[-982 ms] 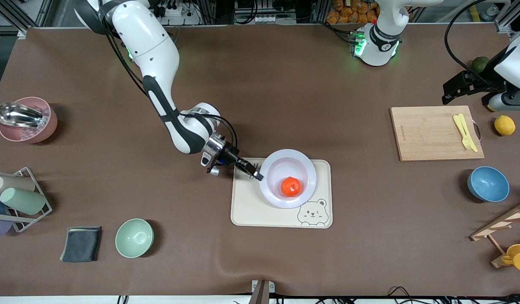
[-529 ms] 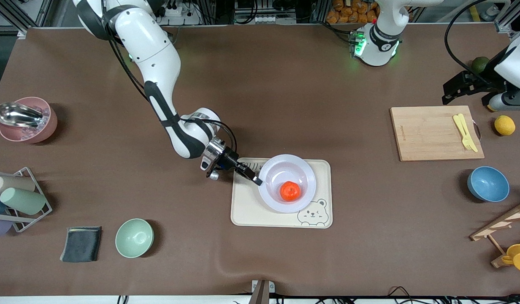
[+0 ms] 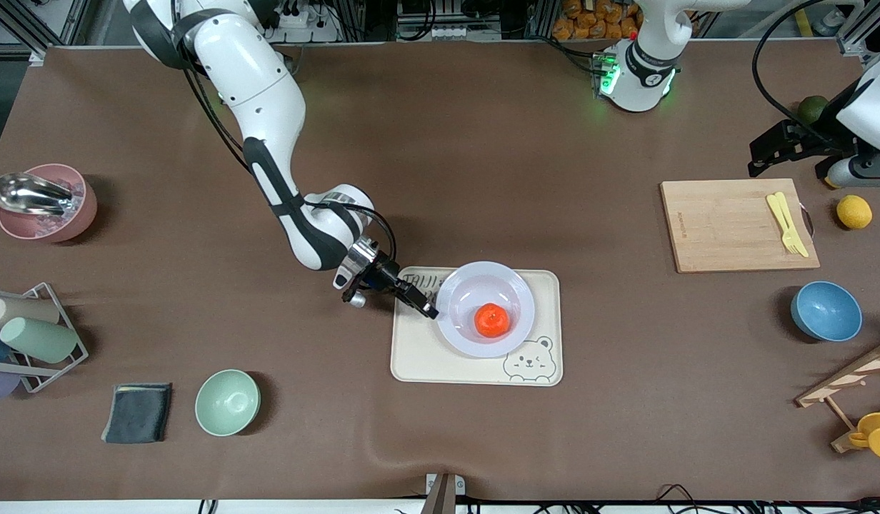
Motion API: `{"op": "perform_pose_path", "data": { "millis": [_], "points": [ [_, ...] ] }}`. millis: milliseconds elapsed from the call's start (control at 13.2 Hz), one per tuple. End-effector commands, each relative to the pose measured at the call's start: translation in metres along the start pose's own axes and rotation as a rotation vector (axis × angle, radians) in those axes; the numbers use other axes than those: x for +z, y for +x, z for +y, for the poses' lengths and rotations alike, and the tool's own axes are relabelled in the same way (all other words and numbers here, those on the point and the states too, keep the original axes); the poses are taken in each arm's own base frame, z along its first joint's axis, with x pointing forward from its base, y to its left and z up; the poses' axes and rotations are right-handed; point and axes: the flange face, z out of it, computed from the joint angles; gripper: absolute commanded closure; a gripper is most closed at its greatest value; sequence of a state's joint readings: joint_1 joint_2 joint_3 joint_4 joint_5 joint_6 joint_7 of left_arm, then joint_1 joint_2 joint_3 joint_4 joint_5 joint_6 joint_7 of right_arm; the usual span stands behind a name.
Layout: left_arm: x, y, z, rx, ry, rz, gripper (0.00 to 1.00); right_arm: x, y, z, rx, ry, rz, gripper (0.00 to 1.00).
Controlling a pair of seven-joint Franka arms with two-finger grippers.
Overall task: Place orange and plate with both arms
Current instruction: 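Slide the plate with the orange onto the bear tray with the right gripper, then open the right gripper and draw it back from the plate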
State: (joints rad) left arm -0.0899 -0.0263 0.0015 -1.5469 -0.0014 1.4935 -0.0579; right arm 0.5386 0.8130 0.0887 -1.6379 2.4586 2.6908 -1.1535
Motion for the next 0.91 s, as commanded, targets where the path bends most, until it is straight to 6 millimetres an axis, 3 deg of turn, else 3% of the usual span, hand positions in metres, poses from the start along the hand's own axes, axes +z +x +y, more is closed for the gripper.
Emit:
{"op": "perform_pose_path", "data": {
  "millis": [0, 227, 378, 831],
  "points": [
    [-0.002, -0.002, 0.001, -0.014, -0.021, 0.009, 0.0, -0.003, 0.021, -0.008, 0.011, -0.05, -0.035, 0.56],
    [-0.003, -0.002, 0.0, -0.015, -0.021, 0.012, 0.0, -0.006, 0.041, -0.039, 0.055, -0.119, -0.117, 0.57],
    [-0.002, -0.002, 0.0, -0.015, -0.021, 0.01, 0.0, -0.011, 0.063, -0.047, 0.052, -0.171, -0.127, 0.57],
    [-0.001, -0.002, 0.0, -0.015, -0.021, 0.009, 0.0, -0.03, 0.11, -0.046, 0.032, -0.176, -0.151, 0.57]
  ]
}}
